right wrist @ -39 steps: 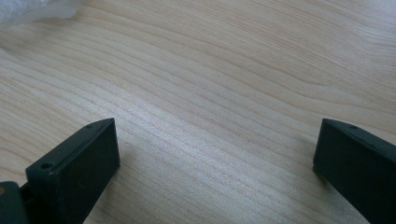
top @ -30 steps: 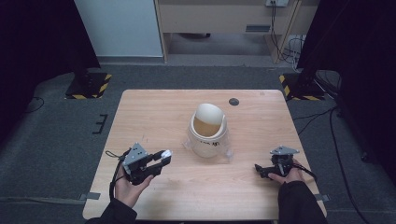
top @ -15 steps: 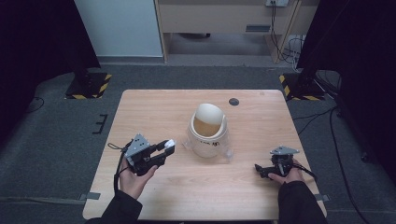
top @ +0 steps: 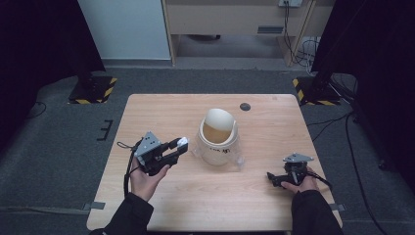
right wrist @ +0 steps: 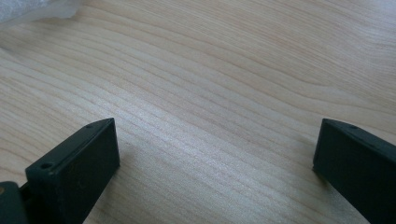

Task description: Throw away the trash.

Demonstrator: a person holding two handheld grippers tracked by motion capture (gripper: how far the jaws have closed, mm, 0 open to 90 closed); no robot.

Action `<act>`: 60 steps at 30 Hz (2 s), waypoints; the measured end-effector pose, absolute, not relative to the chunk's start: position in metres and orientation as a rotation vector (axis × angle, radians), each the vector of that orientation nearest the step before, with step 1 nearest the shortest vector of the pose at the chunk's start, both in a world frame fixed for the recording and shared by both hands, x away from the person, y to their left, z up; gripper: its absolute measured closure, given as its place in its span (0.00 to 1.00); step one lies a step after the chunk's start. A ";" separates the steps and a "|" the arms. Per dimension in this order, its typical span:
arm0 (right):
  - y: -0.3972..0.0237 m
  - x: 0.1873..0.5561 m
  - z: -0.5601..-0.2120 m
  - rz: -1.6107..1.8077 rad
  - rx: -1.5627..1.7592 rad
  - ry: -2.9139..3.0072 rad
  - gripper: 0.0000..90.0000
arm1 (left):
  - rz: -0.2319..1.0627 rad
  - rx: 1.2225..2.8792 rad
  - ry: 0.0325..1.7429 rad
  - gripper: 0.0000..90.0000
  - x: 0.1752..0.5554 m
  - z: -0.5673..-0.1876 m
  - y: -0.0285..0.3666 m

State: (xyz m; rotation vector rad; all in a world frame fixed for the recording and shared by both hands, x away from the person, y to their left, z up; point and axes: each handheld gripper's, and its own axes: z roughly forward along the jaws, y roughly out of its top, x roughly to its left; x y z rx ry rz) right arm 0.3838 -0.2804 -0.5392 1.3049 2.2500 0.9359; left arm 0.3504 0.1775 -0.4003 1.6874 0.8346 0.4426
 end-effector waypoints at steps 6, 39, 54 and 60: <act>-0.280 0.384 -0.539 0.936 1.304 2.250 0.01 | 0.441 1.671 0.817 0.71 0.355 -0.395 0.170; -0.280 0.384 -0.539 0.936 1.305 2.250 0.01 | 0.420 1.710 0.810 0.70 0.390 -0.409 0.122; -0.280 0.384 -0.539 0.936 1.305 2.250 0.01 | 0.414 1.750 0.813 0.70 0.403 -0.418 0.106; -0.280 0.384 -0.539 0.936 1.304 2.250 0.01 | 0.412 1.760 0.823 0.70 0.406 -0.422 0.103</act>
